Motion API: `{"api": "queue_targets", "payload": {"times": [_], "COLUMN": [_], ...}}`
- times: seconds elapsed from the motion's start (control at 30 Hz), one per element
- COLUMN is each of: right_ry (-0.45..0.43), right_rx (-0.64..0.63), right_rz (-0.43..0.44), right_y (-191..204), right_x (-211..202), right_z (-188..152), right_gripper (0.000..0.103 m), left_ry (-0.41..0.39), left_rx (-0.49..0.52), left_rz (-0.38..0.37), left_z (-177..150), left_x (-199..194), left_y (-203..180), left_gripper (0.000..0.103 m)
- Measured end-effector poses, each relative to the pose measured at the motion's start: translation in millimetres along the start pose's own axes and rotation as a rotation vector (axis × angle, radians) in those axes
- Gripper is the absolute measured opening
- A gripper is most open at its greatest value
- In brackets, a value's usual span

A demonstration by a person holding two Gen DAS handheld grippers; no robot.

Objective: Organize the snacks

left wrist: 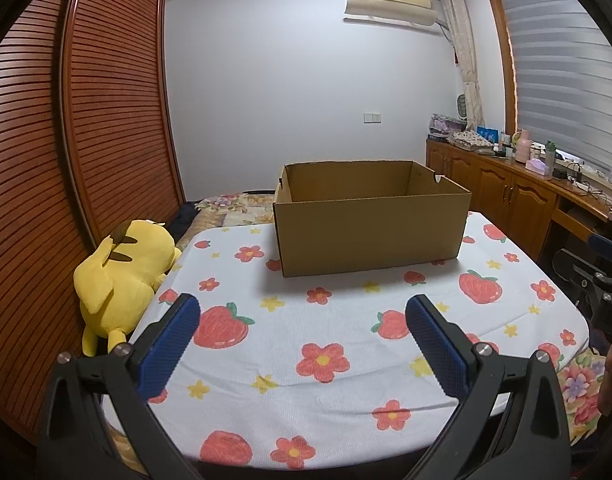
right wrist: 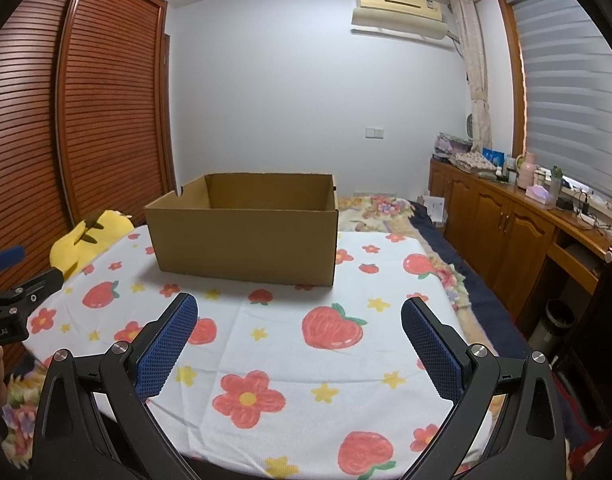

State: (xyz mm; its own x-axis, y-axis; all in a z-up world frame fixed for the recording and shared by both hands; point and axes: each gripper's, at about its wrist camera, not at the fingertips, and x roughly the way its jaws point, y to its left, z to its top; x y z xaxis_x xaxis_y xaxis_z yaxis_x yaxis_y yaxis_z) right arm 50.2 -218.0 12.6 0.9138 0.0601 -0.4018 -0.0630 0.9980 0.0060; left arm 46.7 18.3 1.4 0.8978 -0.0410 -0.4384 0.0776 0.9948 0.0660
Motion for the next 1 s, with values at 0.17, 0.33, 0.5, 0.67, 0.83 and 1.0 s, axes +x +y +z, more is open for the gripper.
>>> {"api": "queue_targets", "payload": {"times": [0.17, 0.33, 0.5, 0.67, 0.83, 1.0], "right_ry": [-0.002, -0.003, -0.003, -0.004, -0.003, -0.005], "right_rx": [0.0, 0.001, 0.001, 0.001, 0.001, 0.002], "right_rz": [0.001, 0.001, 0.0, 0.001, 0.002, 0.001], "right_y": [-0.5, -0.5, -0.5, -0.5, 0.3, -0.1], "right_x": [-1.0, -1.1, -1.1, -1.2, -0.4, -1.0], "right_z": [0.5, 0.5, 0.3, 0.8, 2.5, 2.0], "right_gripper": [0.103, 0.103, 0.103, 0.103, 0.103, 0.103], "left_ry": [-0.002, -0.006, -0.009, -0.012, -0.013, -0.012], "left_rx": [0.001, 0.001, 0.001, 0.003, 0.002, 0.003], "left_rz": [0.001, 0.002, 0.003, 0.004, 0.004, 0.005], "left_z": [1.0, 3.0, 4.2, 4.9, 4.4, 4.8], "left_x": [-1.4, -2.5, -2.7, -3.3, -3.7, -4.0], "left_y": [-0.1, 0.3, 0.7, 0.7, 0.7, 0.4], "left_gripper": [0.103, 0.103, 0.103, 0.103, 0.103, 0.103]}}
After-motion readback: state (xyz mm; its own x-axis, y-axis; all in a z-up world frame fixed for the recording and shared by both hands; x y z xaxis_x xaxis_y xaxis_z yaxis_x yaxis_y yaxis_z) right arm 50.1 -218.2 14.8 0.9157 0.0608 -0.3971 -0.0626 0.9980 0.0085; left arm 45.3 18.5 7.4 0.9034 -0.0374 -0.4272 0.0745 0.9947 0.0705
